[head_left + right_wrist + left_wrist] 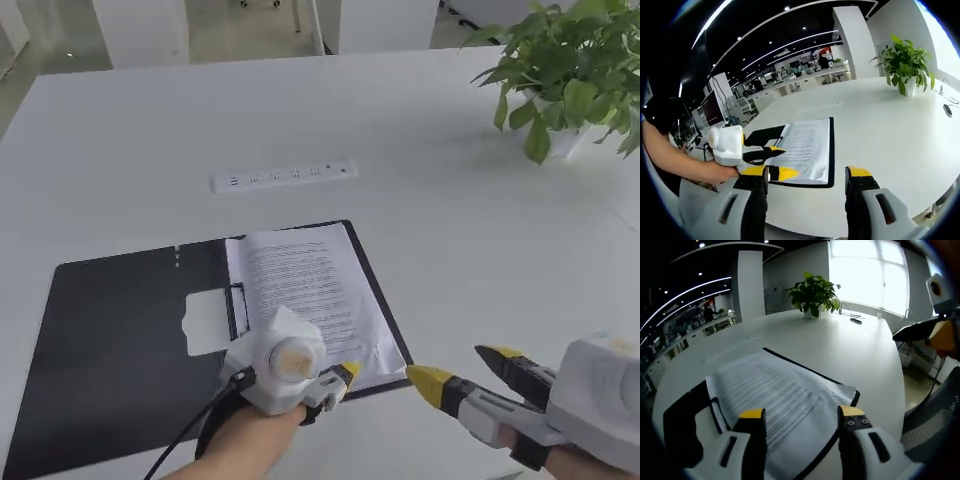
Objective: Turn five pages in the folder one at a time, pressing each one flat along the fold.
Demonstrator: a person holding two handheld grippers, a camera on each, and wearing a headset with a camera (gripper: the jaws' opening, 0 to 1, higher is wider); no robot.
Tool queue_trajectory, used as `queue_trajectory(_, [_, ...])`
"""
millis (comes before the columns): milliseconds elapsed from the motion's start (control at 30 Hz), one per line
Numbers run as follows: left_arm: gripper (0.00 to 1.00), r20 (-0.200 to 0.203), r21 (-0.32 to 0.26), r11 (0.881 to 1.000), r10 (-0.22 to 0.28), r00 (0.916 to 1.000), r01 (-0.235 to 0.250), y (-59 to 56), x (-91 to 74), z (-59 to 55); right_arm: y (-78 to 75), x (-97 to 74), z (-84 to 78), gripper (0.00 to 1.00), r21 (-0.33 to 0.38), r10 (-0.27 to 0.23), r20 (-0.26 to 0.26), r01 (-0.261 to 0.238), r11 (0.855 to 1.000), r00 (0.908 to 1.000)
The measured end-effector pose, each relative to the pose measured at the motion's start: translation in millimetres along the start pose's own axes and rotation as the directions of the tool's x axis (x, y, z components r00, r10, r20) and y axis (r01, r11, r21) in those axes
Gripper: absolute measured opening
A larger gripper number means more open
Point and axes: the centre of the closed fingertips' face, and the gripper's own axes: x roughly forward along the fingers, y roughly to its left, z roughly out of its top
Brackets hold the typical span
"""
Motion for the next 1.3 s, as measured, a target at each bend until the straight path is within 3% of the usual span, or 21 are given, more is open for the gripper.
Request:
queue_trajectory(367, [0.54,-0.04,0.012,1.0,0.027,0.9989,-0.026,-2.3,14.5,-10.8,-7.7,4.8,-1.9,0.59,0.003,-0.007,0.004,0.007,1.0,1.0])
queue_trajectory(567, [0.52,-0.04,0.025,0.999,0.047,0.9981,-0.046,0.0,17.5,-16.4,-7.8,7.8,-5.4,0.59,0.004,-0.007,-0.005,0.007,1.0,1.0])
queue_trajectory(667, [0.51,-0.023,0.016,0.999,0.043,0.9988,-0.042,0.4,17.3,-17.4,-6.9,9.5,-6.0,0.59,0.005,-0.001,-0.003,0.001,1.0,1.0])
queue_trajectory(867, [0.51,0.054,0.019,0.999,0.032,0.998,-0.033,-0.8,16.6,-17.9,-5.2,17.9,-8.2,0.58,0.009,0.011,-0.005,-0.011,1.0,0.9999])
queue_trajectory(1000, [0.39,0.088,0.033,0.999,-0.005,0.9961,0.002,-7.1,19.4,-17.0,-4.0,23.5,-10.3,0.57,0.004,0.021,-0.015,-0.02,1.0,0.9997])
queue_trajectory(1100, [0.37,0.1,0.003,1.0,-0.002,0.995,0.002,-6.7,19.9,-17.8,-3.7,25.9,-10.4,0.57,0.007,0.024,-0.019,-0.024,1.0,0.9995])
queue_trajectory(1300, [0.32,0.109,0.008,1.0,-0.016,0.9939,0.016,-7.4,21.2,-16.6,-1.9,31.0,-11.4,0.57,0.001,0.032,-0.029,-0.032,0.999,0.9991])
